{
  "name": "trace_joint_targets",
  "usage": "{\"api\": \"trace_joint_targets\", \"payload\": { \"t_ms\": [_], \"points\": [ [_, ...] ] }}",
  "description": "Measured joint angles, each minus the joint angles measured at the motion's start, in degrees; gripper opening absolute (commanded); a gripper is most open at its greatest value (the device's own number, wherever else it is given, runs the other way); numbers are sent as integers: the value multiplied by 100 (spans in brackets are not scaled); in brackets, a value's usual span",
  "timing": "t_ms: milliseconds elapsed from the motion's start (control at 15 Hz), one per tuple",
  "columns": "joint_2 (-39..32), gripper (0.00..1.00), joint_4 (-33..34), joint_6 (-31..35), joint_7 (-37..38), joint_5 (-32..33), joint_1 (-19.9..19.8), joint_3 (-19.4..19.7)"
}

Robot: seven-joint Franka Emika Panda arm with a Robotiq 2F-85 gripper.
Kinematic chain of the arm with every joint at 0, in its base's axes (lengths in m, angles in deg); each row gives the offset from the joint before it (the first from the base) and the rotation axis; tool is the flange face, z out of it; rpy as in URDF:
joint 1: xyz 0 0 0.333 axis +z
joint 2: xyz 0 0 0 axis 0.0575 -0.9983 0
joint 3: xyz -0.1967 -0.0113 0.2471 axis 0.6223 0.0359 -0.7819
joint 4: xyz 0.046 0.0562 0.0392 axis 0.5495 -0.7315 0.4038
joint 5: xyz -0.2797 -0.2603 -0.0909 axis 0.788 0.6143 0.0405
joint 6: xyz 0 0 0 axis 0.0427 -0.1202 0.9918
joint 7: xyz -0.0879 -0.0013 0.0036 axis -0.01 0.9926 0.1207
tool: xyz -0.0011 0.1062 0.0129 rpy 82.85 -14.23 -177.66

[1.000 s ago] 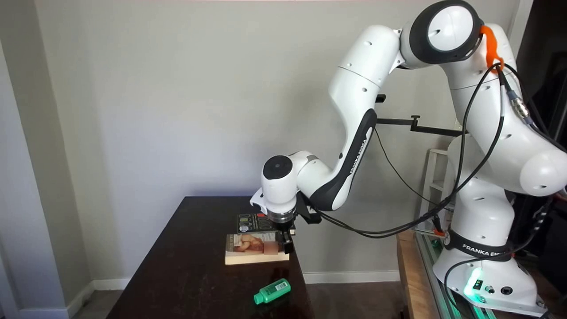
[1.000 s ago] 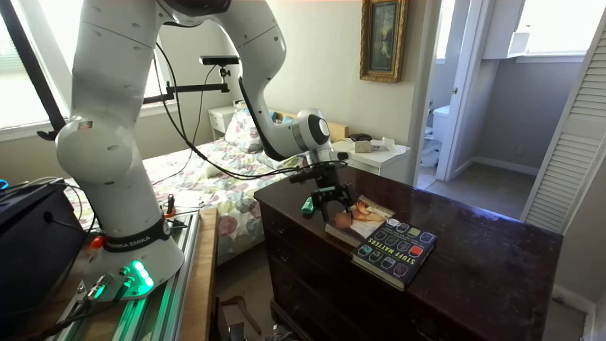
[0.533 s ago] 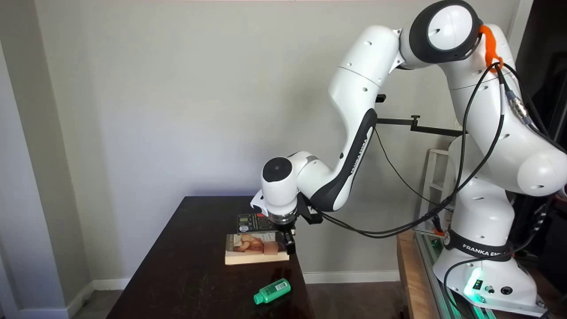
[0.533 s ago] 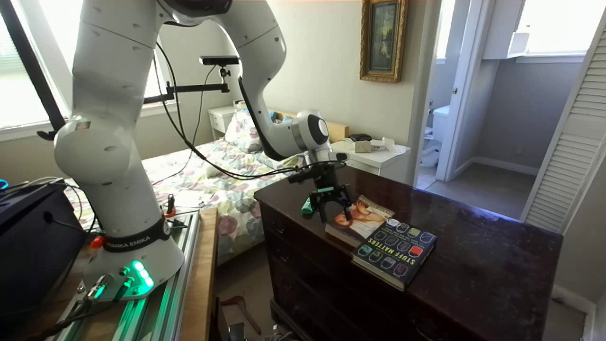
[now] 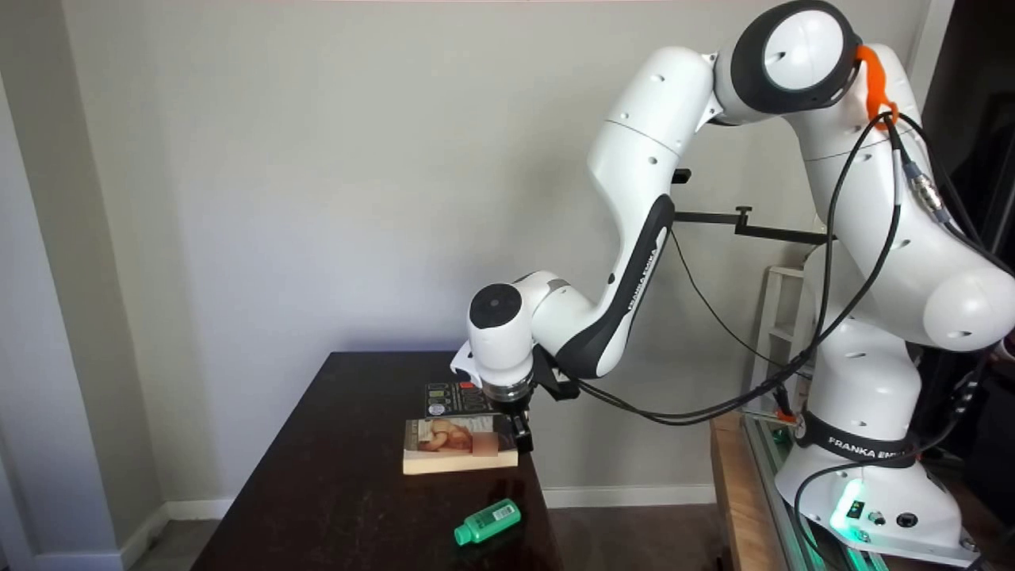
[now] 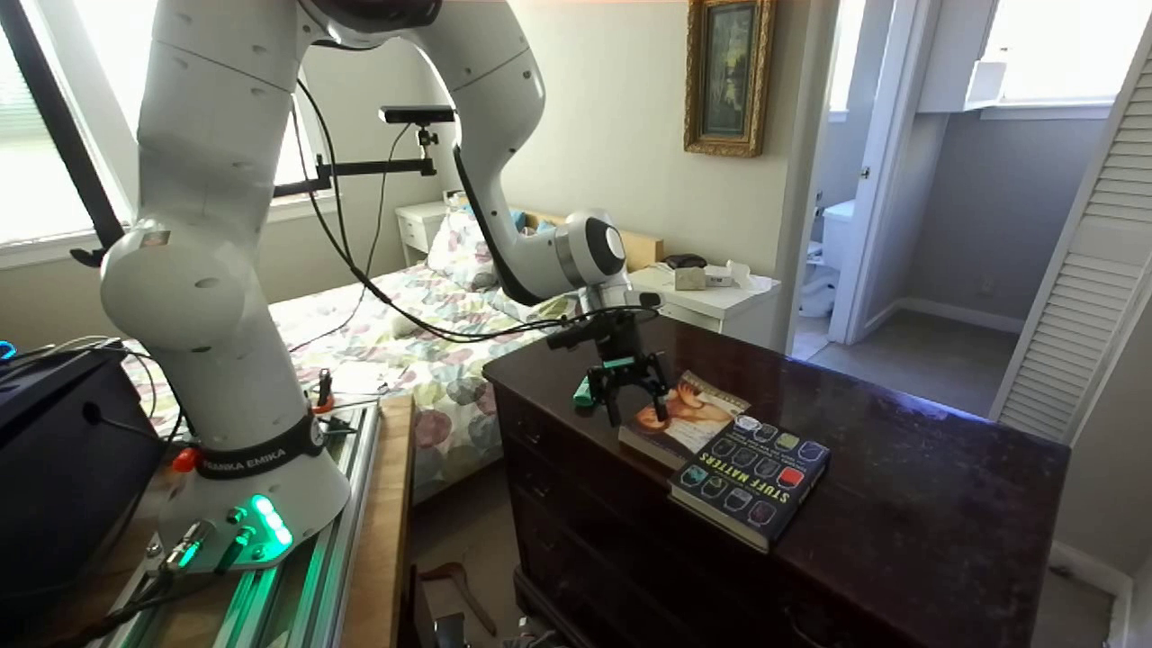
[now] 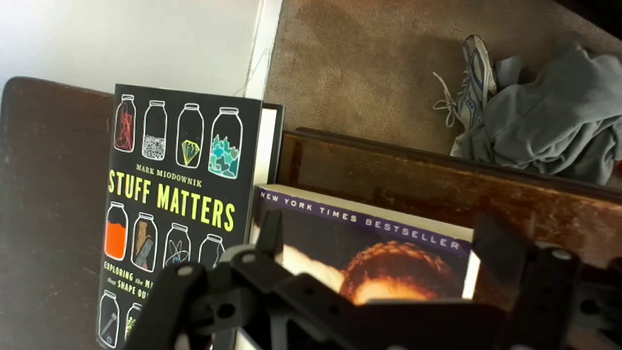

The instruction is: Remove the green bottle from the book on the left, put it on the table, pick up the book on the left and put it on the other book

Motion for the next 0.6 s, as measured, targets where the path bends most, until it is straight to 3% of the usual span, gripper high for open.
{"api": "trace_joint_targets", "payload": {
  "t_ms": [600],
  "points": [
    [-14,100,0,-1,-3,5,-89,-40]
  ]
}}
